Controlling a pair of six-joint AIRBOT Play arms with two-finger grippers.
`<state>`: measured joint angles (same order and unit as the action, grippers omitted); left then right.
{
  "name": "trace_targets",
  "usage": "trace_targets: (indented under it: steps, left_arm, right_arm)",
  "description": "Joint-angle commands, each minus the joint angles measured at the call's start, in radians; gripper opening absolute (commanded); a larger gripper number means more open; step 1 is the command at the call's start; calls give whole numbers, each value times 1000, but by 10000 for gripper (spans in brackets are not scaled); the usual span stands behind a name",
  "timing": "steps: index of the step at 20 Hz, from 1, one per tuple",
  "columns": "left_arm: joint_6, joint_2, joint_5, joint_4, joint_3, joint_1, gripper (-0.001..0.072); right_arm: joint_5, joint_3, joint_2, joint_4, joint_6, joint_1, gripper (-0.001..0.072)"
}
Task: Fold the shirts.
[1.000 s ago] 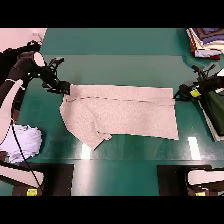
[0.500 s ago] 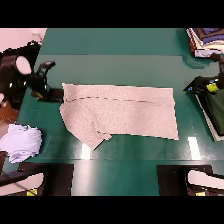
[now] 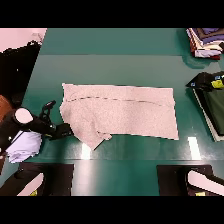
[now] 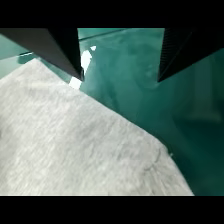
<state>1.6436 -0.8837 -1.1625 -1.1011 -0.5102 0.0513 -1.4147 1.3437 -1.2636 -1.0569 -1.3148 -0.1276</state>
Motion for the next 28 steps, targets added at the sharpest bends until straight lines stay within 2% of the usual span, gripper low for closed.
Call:
trace_targets:
  steps: [1,5,8,9,11,12,13,14,15,19,21,23,25,28]
  left_arm:
    - [-4,32,119,150,106,0,549]
    - [-52,30,236,262,158,0,549]
    - [-54,29,297,278,171,0,548]
    - [-54,29,304,280,171,0,476]
    - [-55,29,312,280,171,0,150]
    - [-55,30,314,280,171,0,113]
    - [-55,30,313,280,170,0,112]
    - [-55,30,305,280,168,0,49]
    - [-75,30,284,279,158,0,20]
    - [-137,30,185,278,62,0,20]
    - [-160,30,156,278,16,0,20]
    - [-161,30,151,278,-8,0,20]
    - [-162,30,155,278,-9,0,20]
    - [-171,30,158,278,-9,0,20]
  right_arm:
    - [5,1,4,0,-1,28,366]
    - [4,1,4,16,-1,34,366]
    - [-2,1,4,17,-1,34,366]
    - [-3,1,4,17,-1,34,365]
    - [-3,1,4,17,-1,34,365]
    - [-5,1,4,16,-1,34,366]
    - [-13,1,4,14,-1,33,366]
    - [-34,1,4,8,-1,23,365]
    - [-63,0,4,7,-1,9,365]
    - [-162,-47,24,-1,-1,-97,362]
    - [-140,-176,76,-76,-1,-153,323]
    - [-103,-348,136,-134,-1,-205,330]
    - [-101,-514,164,-129,-1,-257,560]
    - [-57,-705,166,-114,0,-298,536]
